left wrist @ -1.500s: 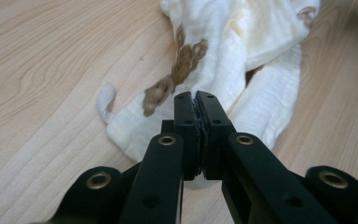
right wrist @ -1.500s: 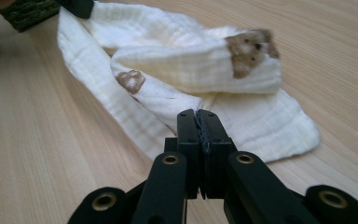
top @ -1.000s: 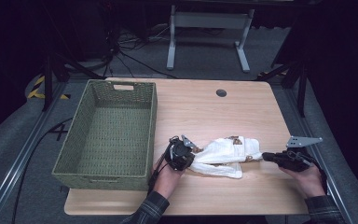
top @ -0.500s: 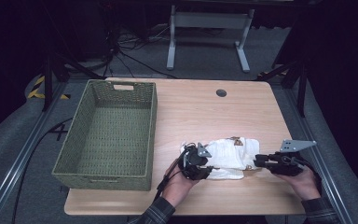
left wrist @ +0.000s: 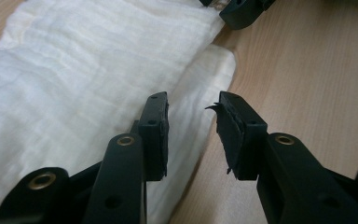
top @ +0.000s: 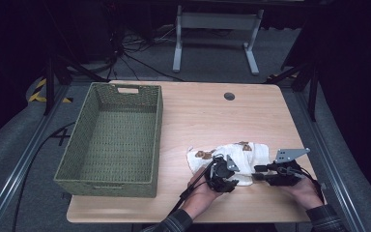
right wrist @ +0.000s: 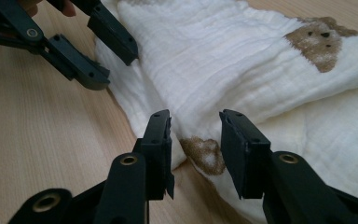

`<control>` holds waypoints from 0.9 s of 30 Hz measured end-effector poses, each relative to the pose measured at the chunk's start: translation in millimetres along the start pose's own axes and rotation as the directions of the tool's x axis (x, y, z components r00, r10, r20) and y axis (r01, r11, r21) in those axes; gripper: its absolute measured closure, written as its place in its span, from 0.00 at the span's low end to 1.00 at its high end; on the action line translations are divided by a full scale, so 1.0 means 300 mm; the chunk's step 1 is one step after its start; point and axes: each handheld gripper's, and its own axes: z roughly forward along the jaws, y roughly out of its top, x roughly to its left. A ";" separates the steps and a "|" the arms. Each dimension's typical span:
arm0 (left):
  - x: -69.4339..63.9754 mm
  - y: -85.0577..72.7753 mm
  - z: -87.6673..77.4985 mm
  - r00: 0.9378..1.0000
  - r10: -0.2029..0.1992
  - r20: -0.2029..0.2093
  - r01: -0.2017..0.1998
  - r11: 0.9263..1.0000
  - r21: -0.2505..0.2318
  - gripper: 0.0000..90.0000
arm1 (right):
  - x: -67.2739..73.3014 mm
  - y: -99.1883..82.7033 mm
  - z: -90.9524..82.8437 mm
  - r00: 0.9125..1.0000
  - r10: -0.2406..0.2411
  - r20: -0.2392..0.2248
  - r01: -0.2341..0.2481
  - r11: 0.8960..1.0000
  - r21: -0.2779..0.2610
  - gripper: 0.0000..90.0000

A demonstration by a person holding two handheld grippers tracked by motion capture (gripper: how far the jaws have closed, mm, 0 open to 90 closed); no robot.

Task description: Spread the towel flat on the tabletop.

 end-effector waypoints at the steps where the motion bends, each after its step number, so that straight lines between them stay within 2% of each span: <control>1: 0.002 -0.001 0.011 1.000 0.006 -0.009 -0.006 1.000 0.010 0.72 | -0.002 0.000 0.005 1.000 -0.005 0.003 0.005 1.000 0.009 0.74; 3: 0.009 -0.005 0.029 0.999 0.017 -0.027 -0.016 0.999 0.042 0.75 | -0.005 -0.002 0.017 1.000 -0.008 0.003 0.008 1.000 0.028 0.80; 4: 0.010 -0.008 0.033 1.000 0.018 -0.026 -0.017 0.999 0.038 0.78 | -0.006 -0.004 0.020 1.000 -0.011 0.003 0.011 0.999 0.036 0.83; 5: 0.010 -0.009 0.035 1.000 0.019 -0.025 -0.018 0.999 0.030 0.84 | -0.009 -0.005 0.023 1.000 -0.009 -0.002 0.009 0.999 0.046 0.90; 8: 0.013 -0.007 0.033 1.000 0.027 -0.014 -0.027 0.999 0.041 0.96 | -0.010 -0.006 0.021 1.000 -0.004 -0.005 0.004 0.999 0.048 0.98; 10: 0.013 -0.008 0.033 1.000 0.021 -0.004 -0.021 0.999 0.040 0.97 | -0.010 -0.005 0.019 1.000 -0.004 -0.007 0.004 0.999 0.045 0.99; 12: 0.017 -0.008 0.022 1.000 0.021 0.011 -0.022 0.998 0.062 0.98 | -0.008 -0.003 0.013 1.000 -0.007 -0.004 0.007 0.999 0.039 0.99; 14: 0.017 -0.013 0.002 0.999 0.005 0.038 -0.007 0.999 0.048 0.98 | -0.008 0.002 -0.003 1.000 -0.005 0.004 0.005 1.000 0.019 0.99; 17: 0.013 -0.015 -0.022 0.999 0.008 0.042 -0.009 0.999 0.036 0.98 | -0.013 0.007 -0.016 1.000 -0.008 0.015 0.008 1.000 0.000 0.99; 20: 0.011 -0.022 -0.072 0.999 0.010 0.053 -0.012 0.999 0.039 0.98 | -0.024 0.015 -0.036 0.999 -0.003 0.034 0.004 1.000 -0.021 0.99; 21: 0.012 -0.027 -0.083 0.998 0.012 0.055 -0.014 1.000 0.027 0.98 | -0.031 0.018 -0.044 0.999 0.000 0.044 0.001 1.000 -0.026 0.99; 27: 0.030 -0.068 -0.155 0.998 -0.025 0.057 0.023 1.000 0.021 0.98 | -0.054 0.036 -0.071 0.997 0.003 0.075 0.000 0.999 -0.039 0.99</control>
